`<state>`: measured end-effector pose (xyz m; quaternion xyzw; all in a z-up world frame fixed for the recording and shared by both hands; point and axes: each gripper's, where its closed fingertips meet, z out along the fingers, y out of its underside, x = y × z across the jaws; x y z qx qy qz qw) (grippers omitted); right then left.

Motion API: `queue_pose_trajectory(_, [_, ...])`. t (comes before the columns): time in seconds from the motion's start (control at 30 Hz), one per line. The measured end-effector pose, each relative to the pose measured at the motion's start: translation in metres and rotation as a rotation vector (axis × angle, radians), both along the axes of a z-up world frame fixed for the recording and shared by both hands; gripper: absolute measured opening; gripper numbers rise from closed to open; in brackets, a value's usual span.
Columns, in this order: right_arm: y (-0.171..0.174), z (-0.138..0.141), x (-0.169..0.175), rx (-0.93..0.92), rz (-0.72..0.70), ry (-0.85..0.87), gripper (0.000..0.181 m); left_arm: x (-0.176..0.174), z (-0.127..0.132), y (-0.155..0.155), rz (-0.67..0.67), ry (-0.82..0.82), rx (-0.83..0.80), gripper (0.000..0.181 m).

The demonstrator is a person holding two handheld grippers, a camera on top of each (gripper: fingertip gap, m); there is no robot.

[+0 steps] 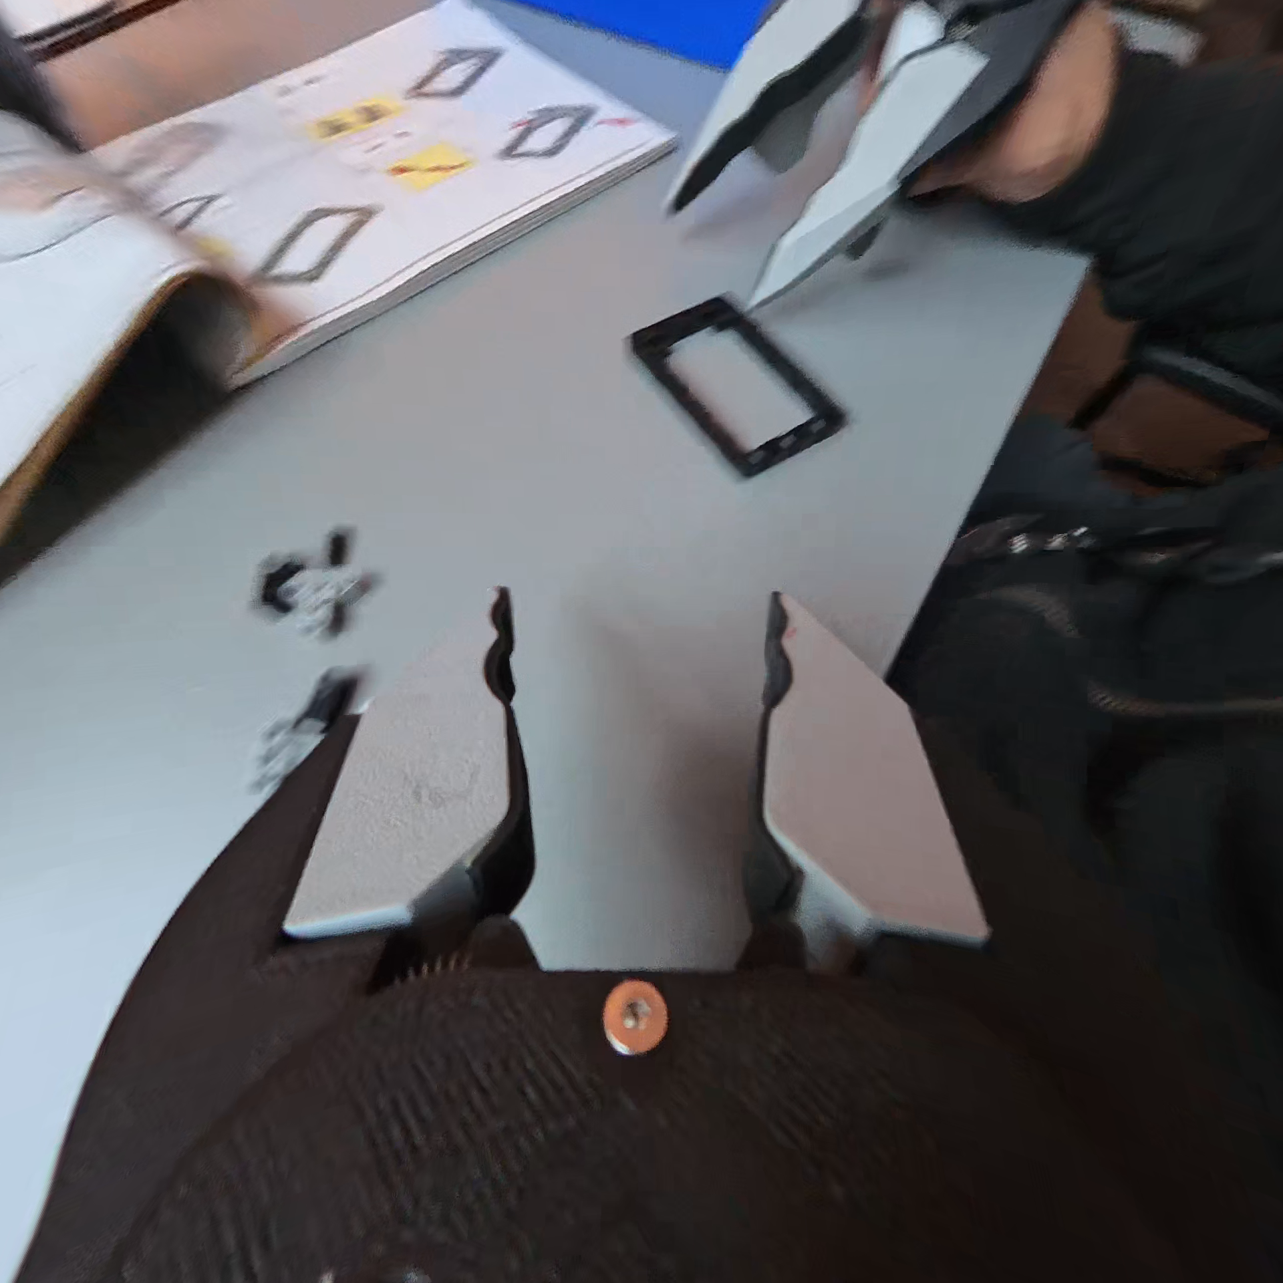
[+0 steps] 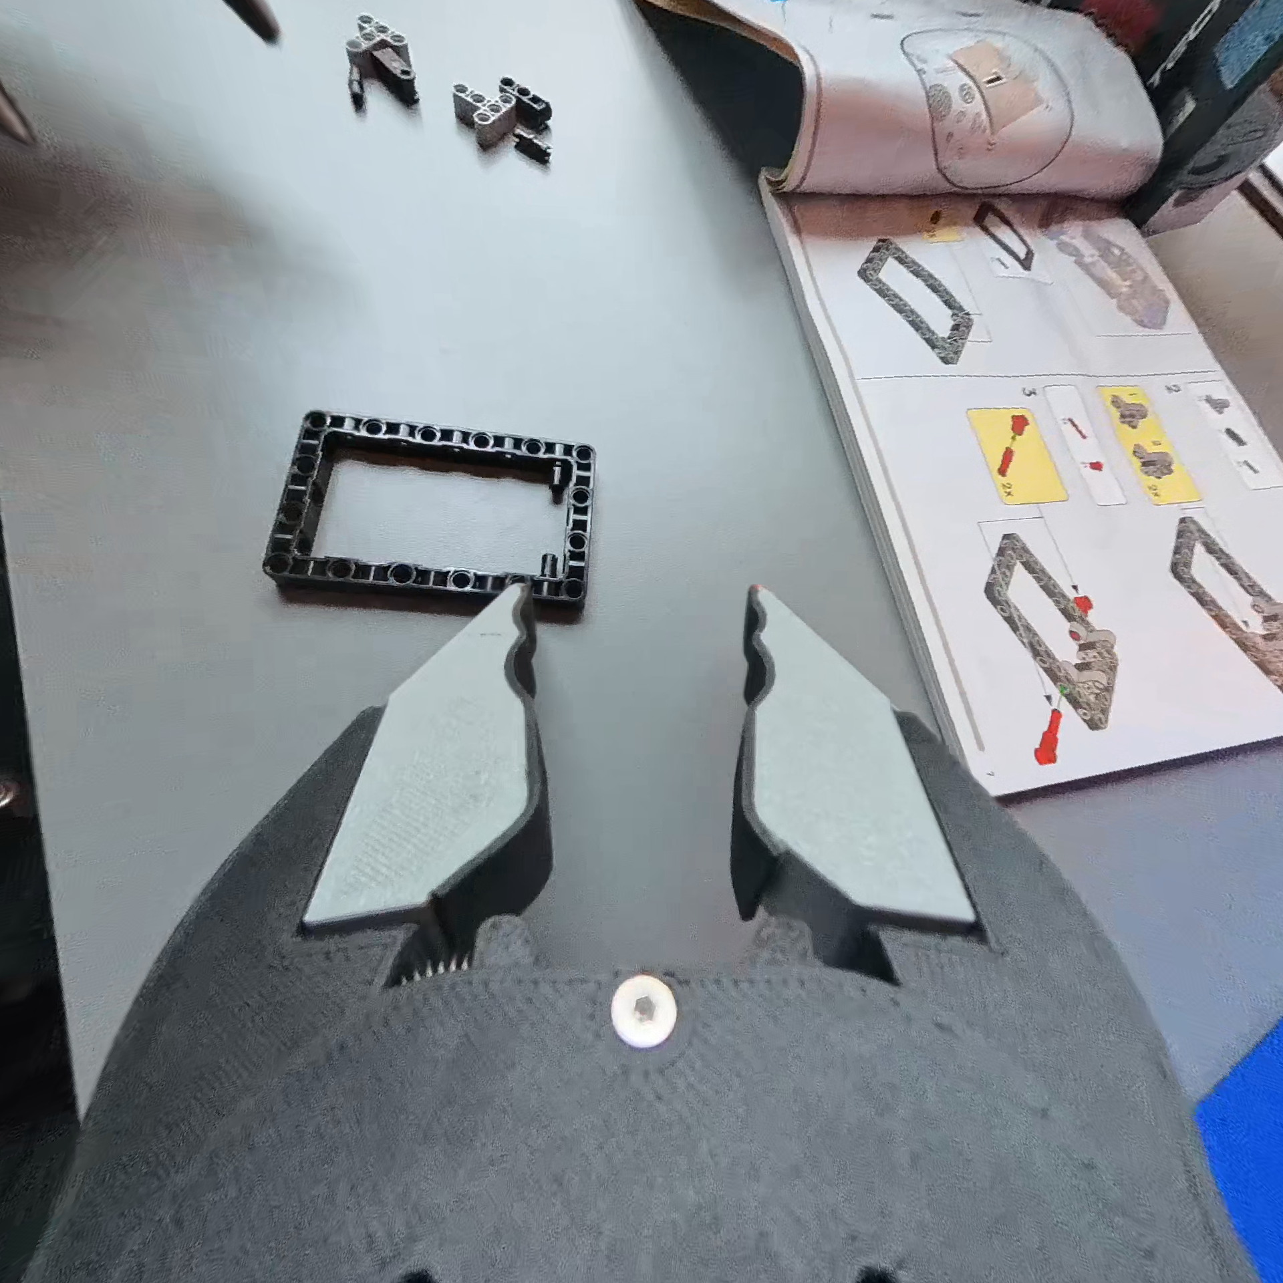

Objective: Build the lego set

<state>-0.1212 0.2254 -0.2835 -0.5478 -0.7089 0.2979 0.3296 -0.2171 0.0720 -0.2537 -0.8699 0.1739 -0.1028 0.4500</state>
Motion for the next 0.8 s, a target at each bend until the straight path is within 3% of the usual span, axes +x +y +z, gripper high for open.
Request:
queue_pose_trajectory(0.13, [0.004,0.001,-0.004,0.037,-0.021,0.01,0.058,-0.085,-0.005,-0.014,0.146,0.163,-0.051,0.036])
queue_pose_trajectory(0.2, [0.004,0.004,-0.006,0.025,-0.018,0.03,0.057,-0.103,-0.007,-0.006,0.146,0.179,-0.093,0.038])
queue_pose_trajectory(0.33, [0.004,0.007,-0.007,0.006,-0.014,0.045,0.055,-0.088,-0.017,0.019,0.02,0.099,-0.227,0.036])
queue_pose_trajectory(0.47, [0.004,0.009,-0.006,0.011,-0.017,0.059,0.053,-0.094,-0.034,0.044,0.018,0.233,-0.313,0.026])
queue_pose_trajectory(0.53, [0.002,0.011,-0.005,0.007,-0.008,0.07,0.051,-0.092,-0.04,0.049,0.014,0.238,-0.34,0.023])
queue_pose_trajectory(0.6, [0.001,0.012,-0.005,0.004,-0.009,0.074,0.05,-0.087,-0.041,0.052,0.0,0.211,-0.349,0.007])
queue_pose_trajectory(0.8, [0.002,0.015,-0.004,-0.003,-0.02,0.089,0.044,-0.073,-0.034,0.054,-0.07,0.278,-0.345,0.006])
